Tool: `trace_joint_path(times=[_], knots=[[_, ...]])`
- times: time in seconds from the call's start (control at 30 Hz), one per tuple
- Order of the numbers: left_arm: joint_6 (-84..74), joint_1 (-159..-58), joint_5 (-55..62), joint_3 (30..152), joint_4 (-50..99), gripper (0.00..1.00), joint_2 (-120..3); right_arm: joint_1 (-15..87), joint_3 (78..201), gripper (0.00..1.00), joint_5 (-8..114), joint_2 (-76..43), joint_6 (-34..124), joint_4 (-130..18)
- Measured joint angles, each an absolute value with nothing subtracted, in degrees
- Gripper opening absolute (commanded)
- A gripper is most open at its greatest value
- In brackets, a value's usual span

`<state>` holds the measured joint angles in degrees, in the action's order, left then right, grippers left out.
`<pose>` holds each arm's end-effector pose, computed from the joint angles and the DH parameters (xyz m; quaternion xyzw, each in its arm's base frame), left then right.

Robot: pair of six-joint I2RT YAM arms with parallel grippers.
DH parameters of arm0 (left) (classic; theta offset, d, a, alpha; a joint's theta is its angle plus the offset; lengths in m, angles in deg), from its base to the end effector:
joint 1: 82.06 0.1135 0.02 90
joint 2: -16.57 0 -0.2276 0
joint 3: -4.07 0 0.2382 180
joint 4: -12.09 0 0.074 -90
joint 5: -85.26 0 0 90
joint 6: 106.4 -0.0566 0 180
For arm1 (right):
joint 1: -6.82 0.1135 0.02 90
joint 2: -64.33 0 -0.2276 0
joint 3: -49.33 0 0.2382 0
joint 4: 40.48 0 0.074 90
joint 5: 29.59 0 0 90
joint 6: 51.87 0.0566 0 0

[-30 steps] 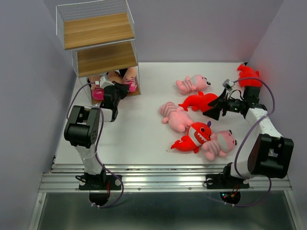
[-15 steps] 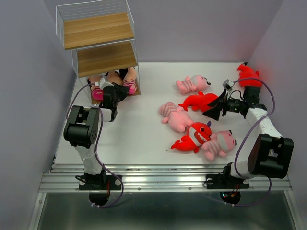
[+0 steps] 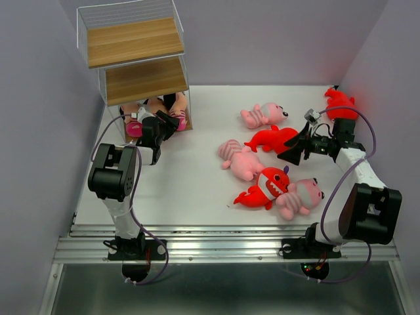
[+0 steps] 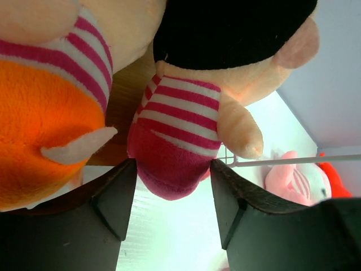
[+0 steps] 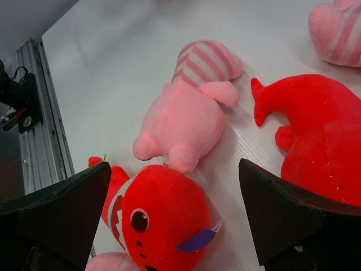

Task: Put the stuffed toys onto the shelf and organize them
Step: Place the stuffed toy onto shelf

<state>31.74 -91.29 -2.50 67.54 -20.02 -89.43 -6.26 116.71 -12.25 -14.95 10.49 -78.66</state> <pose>0.3813 -0.0642 0.1477 -0.2441 0.7286 -0.3203 0.5541 0.2743 -0.0083 0.2183 -0.2966 0.7255 0.4264 0.4516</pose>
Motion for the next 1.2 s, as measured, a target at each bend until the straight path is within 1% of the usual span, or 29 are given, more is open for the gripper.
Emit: trace_joint_path(times=[0.23, 0.47, 0.7, 0.9, 1.13, 1.2], knots=[[30.9, -91.2, -2.3, 67.5, -18.9, 0.75, -87.9, -6.3, 116.7, 1.00, -12.3, -15.0, 10.4, -78.7], [30.0, -91.2, -1.6, 66.5, -18.8, 0.77, -82.2, -6.3, 116.8, 1.00, -12.3, -15.0, 10.3, -78.7], [29.1, -91.0, 0.5, 62.6, -18.9, 0.77, -76.6, -6.3, 117.1, 1.00, -12.3, -15.0, 9.8, -78.9], [27.8, -90.9, 2.7, 55.1, -18.5, 0.77, -68.8, -6.3, 117.1, 1.00, -12.2, -15.0, 9.4, -79.1], [23.5, -90.9, 3.9, 49.0, -13.7, 0.77, -54.4, -6.3, 118.5, 1.00, -11.3, -15.4, 8.5, -80.7], [20.8, -90.9, 3.9, 48.4, -10.5, 0.81, -49.6, -6.3, 119.2, 1.00, -11.1, -15.6, 7.6, -81.8]])
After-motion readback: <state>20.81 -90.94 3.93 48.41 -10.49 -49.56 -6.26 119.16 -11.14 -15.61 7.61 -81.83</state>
